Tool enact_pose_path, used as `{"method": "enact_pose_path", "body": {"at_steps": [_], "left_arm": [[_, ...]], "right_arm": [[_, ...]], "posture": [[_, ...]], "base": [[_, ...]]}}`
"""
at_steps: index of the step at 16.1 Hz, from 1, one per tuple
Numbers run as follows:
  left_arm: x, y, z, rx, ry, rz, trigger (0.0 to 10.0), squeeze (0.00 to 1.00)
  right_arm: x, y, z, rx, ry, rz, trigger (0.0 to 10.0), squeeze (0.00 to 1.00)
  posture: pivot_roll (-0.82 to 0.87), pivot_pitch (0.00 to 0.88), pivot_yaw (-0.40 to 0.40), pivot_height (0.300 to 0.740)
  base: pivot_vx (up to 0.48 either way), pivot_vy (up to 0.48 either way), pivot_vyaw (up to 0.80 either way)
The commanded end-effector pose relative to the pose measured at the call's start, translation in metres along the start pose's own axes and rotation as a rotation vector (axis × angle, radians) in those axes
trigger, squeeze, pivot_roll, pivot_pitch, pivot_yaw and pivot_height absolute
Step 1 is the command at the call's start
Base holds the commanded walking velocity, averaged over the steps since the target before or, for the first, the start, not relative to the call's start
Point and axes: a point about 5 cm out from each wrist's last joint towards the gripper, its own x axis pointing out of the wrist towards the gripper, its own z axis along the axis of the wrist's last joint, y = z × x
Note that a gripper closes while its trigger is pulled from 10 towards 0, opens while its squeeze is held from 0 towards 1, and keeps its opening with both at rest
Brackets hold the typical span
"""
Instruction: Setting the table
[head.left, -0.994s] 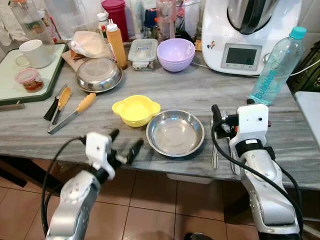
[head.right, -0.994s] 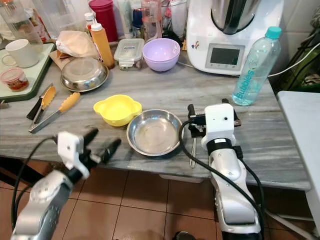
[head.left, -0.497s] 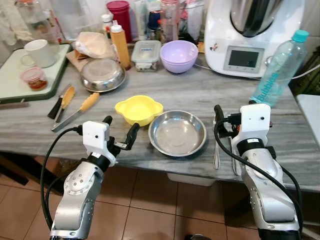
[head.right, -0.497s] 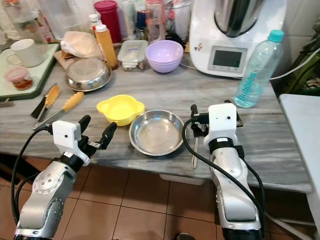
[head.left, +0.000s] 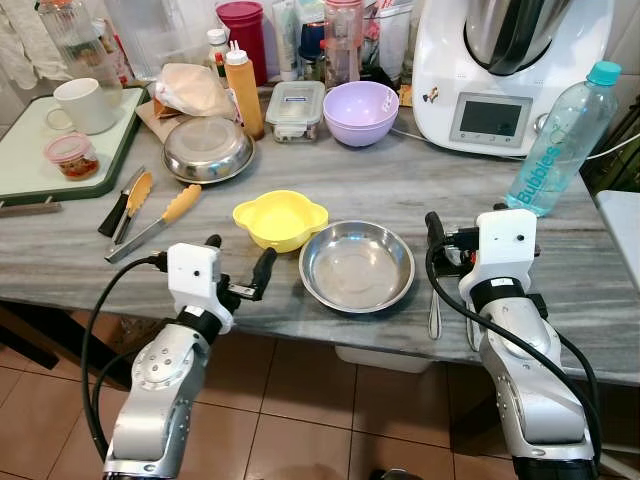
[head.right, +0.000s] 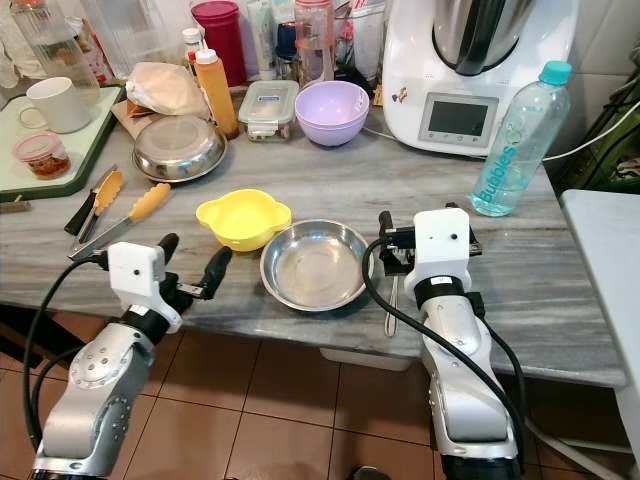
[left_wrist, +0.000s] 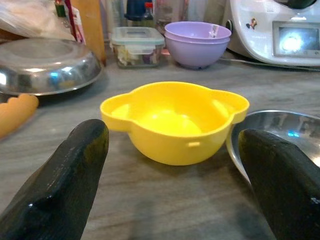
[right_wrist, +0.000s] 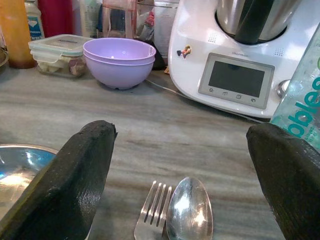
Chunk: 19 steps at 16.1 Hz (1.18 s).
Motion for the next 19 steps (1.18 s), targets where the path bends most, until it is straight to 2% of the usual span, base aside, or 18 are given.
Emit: {"method": "enact_pose_path", "body": {"at_steps": [1, 6, 9, 13, 17, 19], "left_arm": [[-0.001, 0.002, -0.002, 0.011, 0.019, 0.013, 10.0, 0.0], [-0.001, 0.002, -0.004, 0.012, 0.029, 0.024, 10.0, 0.0], [-0.001, 0.004, -0.004, 0.019, 0.033, 0.029, 10.0, 0.0], [-0.002, 0.004, -0.006, 0.022, 0.04, 0.028, 10.0, 0.0], [-0.006, 0.006, -0.011, 0.024, 0.058, 0.03, 10.0, 0.0], [-0.008, 0.006, -0.014, 0.029, 0.068, 0.026, 10.0, 0.0]], "right_arm": [[-0.001, 0.001, -0.004, 0.008, 0.008, -0.001, 10.0, 0.0], [-0.008, 0.003, -0.012, 0.067, 0.019, 0.025, 10.0, 0.0], [-0.011, 0.004, -0.013, 0.07, 0.013, 0.038, 10.0, 0.0], [-0.012, 0.0, -0.021, 0.029, 0.049, -0.004, 10.0, 0.0], [-0.028, -0.002, -0.03, 0.082, 0.029, -0.004, 10.0, 0.0], [-0.035, -0.006, -0.035, 0.037, 0.033, -0.03, 10.0, 0.0]], "posture": [[-0.05, 0.083, 0.052, 0.74], [-0.05, 0.083, 0.053, 0.74], [-0.05, 0.084, 0.055, 0.74], [-0.05, 0.082, 0.052, 0.74], [-0.05, 0.081, 0.049, 0.74], [-0.05, 0.081, 0.052, 0.74]], "base": [[-0.3, 0.0, 0.0], [-0.345, 0.0, 0.0], [-0.388, 0.0, 0.0], [-0.397, 0.0, 0.0], [-0.396, 0.0, 0.0], [-0.396, 0.0, 0.0]]}}
